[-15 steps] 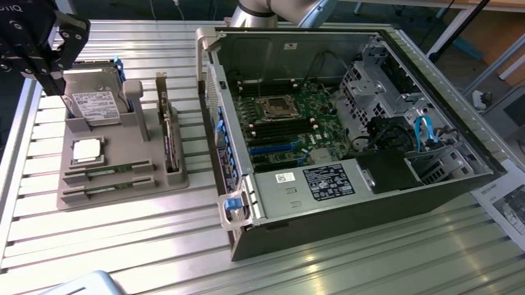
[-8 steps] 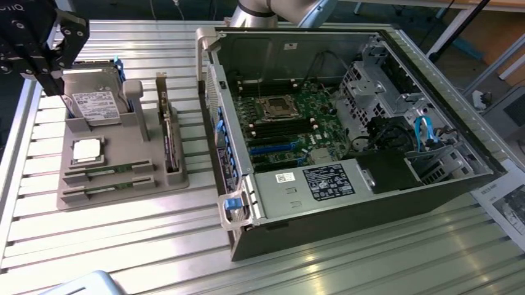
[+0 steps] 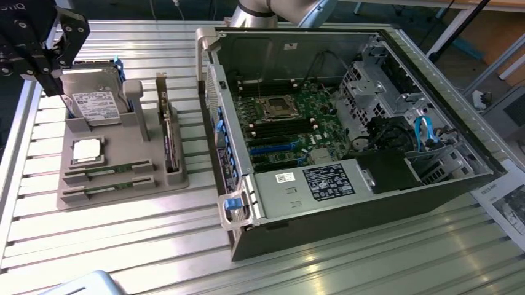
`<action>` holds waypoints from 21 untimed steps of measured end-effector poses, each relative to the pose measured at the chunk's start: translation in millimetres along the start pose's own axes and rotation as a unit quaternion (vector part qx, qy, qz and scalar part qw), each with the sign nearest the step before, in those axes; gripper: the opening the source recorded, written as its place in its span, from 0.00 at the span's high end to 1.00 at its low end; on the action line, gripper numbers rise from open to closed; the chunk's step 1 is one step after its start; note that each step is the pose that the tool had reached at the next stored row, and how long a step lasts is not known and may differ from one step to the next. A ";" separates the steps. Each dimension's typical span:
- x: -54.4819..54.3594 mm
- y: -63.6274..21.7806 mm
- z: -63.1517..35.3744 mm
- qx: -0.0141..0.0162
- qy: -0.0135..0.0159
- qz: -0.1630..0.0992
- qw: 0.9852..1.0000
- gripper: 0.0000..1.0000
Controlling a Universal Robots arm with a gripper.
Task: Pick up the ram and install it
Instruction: 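Pick up the ram and move it above insertion slot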
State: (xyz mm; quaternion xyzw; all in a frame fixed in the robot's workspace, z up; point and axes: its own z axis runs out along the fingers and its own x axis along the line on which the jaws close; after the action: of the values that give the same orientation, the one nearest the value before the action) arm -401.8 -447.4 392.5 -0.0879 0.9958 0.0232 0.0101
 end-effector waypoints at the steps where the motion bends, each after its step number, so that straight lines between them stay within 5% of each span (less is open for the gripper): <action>1: 0.0 0.0 0.0 0.000 0.000 -0.006 1.000 0.90; 11: 0.0 0.0 0.9 -0.002 0.003 -0.077 0.997 0.90; 21: 0.1 -0.1 2.4 -0.004 0.007 -0.160 0.987 0.90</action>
State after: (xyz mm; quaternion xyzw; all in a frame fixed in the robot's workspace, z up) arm -401.8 -447.3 390.0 -0.2458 0.9690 0.0244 0.0062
